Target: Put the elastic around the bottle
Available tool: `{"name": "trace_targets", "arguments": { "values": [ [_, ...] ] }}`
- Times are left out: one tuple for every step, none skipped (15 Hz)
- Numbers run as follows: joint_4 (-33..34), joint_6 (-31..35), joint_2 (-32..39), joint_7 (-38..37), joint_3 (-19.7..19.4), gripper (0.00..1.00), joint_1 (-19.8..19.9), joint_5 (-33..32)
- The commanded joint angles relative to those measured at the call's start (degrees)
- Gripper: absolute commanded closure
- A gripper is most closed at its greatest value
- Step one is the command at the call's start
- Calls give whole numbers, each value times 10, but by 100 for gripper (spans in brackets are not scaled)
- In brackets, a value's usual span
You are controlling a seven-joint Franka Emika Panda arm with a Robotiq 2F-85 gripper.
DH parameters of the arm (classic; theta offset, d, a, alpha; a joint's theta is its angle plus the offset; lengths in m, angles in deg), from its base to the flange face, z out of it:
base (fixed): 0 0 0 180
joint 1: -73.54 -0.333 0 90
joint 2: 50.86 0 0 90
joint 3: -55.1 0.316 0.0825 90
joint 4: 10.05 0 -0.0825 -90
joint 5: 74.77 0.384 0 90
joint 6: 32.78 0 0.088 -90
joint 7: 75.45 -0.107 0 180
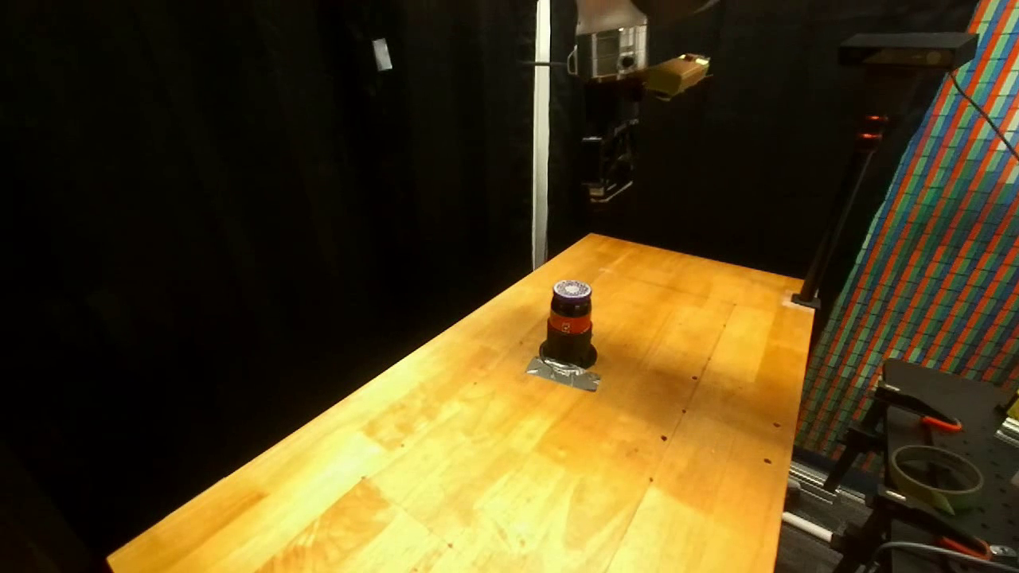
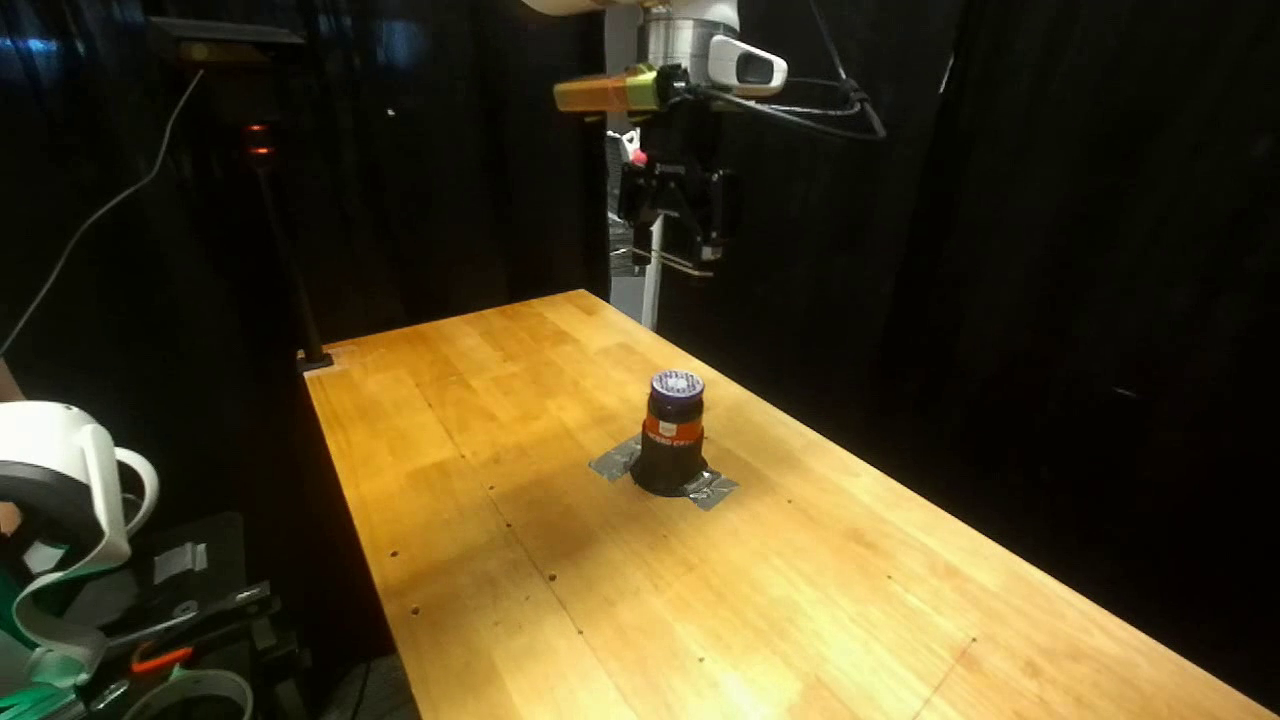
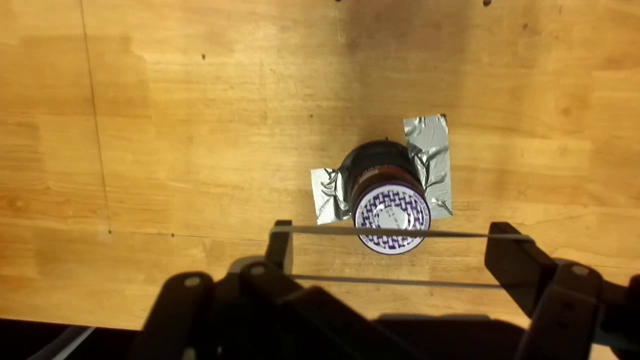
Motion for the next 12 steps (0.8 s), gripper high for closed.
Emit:
{"name": "trace_targets", "arguments": {
  "values": [
    [142, -9, 120, -12, -15, 0, -17, 8],
    [170, -10, 146, -14, -18, 0, -20, 7],
    [198, -16, 172, -11, -20, 0, -21, 11],
    [225, -18, 198, -9, -23, 0, -22, 12],
    [252, -27, 222, -4, -26, 0, -21, 14],
    [277, -32, 246, -5, -28, 0, -20, 18],
    [302, -40, 268, -2, -29, 0, -17, 26],
    [325, -50, 288, 0, -29, 0, -16, 32],
    [349, -64, 308, 0, -29, 0, -13, 40],
    [372, -78, 326, -2, -30, 0, -12, 48],
    [395, -94, 344, -2, -29, 0, -8, 60],
    [416, -111, 363, -5, -29, 0, -6, 68]
  ]
}}
